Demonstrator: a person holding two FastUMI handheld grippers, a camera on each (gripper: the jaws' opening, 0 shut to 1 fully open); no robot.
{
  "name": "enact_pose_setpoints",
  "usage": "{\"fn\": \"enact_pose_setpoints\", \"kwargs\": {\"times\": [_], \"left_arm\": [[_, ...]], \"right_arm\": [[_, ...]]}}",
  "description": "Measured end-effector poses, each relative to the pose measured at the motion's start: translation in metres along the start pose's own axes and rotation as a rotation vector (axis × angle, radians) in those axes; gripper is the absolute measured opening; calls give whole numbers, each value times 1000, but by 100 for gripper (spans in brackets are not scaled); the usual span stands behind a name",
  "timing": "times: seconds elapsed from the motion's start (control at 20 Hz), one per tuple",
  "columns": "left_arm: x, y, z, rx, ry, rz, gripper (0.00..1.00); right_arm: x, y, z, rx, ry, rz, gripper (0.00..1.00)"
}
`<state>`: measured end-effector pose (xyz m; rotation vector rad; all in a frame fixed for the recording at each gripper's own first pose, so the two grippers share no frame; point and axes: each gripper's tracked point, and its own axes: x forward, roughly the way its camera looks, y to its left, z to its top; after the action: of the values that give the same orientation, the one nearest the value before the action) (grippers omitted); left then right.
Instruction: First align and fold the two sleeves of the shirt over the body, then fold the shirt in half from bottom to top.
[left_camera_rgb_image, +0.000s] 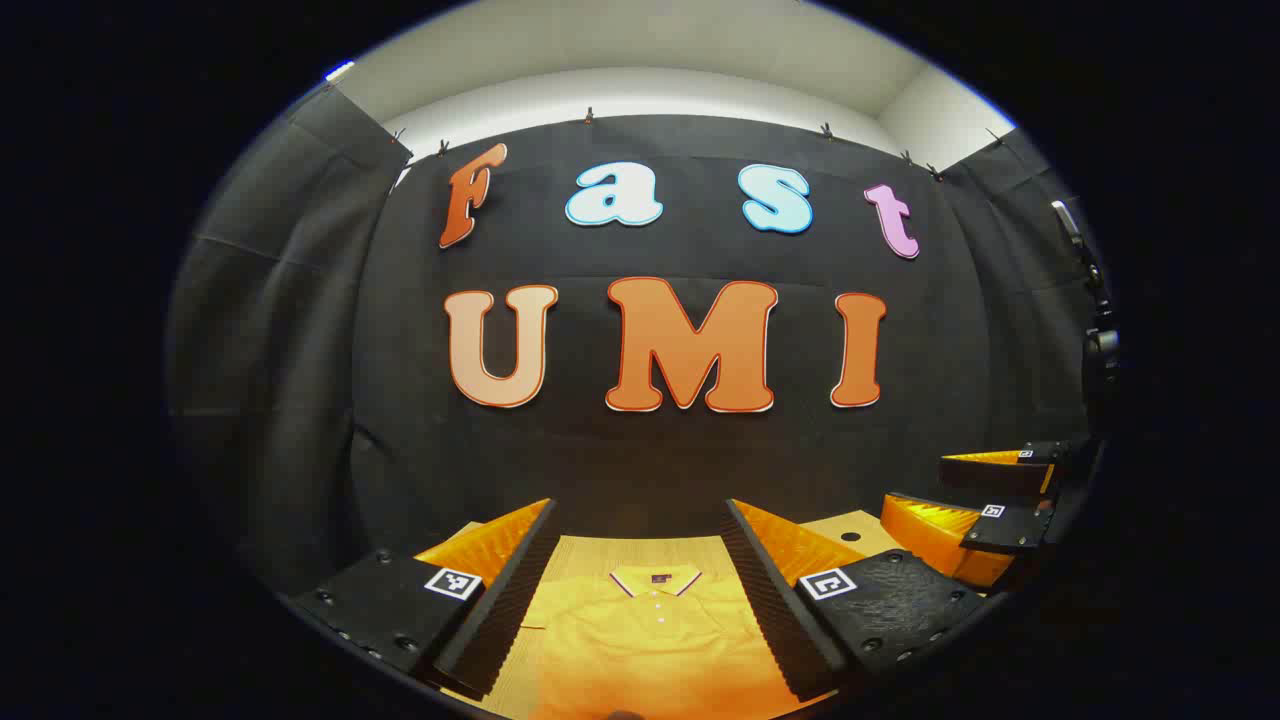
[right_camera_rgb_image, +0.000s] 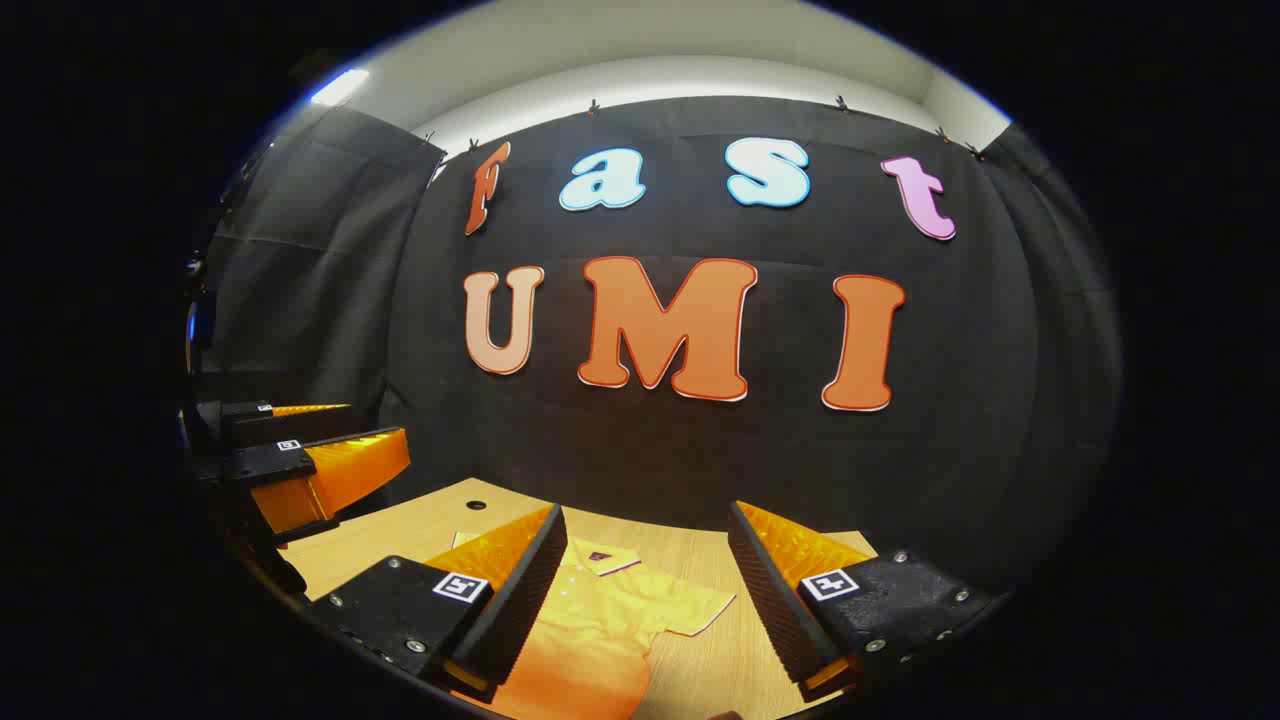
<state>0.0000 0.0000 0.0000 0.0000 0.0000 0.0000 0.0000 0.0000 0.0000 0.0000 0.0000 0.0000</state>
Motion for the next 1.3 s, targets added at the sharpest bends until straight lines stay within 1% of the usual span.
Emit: {"fn": "enact_pose_setpoints", "kwargs": {"times": [0.15,0.3,0.4,0.55,0.65,0.8,0.9,1.05,1.2,1.3], "left_arm": [[5,1,2,0,-4,45,99],[10,4,-3,4,6,64,99],[15,11,3,14,-18,57,99],[26,28,2,26,-18,43,99],[31,36,6,26,-27,20,99],[39,50,6,36,-38,5,99],[41,53,5,30,-43,-7,99],[47,58,1,29,-42,-8,99],[48,68,0,37,-43,19,100],[50,71,-1,41,-40,36,100]], "right_arm": [[11,3,-1,-2,-6,59,98],[21,7,-3,-15,-2,72,98],[25,13,-3,-9,-9,73,98],[35,22,-6,0,16,37,98],[40,30,-4,19,10,26,98],[50,27,-11,26,42,-26,98],[55,20,-15,31,59,-55,98],[67,-1,-25,10,83,-111,98],[81,-21,-44,-1,127,-142,98],[92,-33,-63,4,179,-154,98]]}}
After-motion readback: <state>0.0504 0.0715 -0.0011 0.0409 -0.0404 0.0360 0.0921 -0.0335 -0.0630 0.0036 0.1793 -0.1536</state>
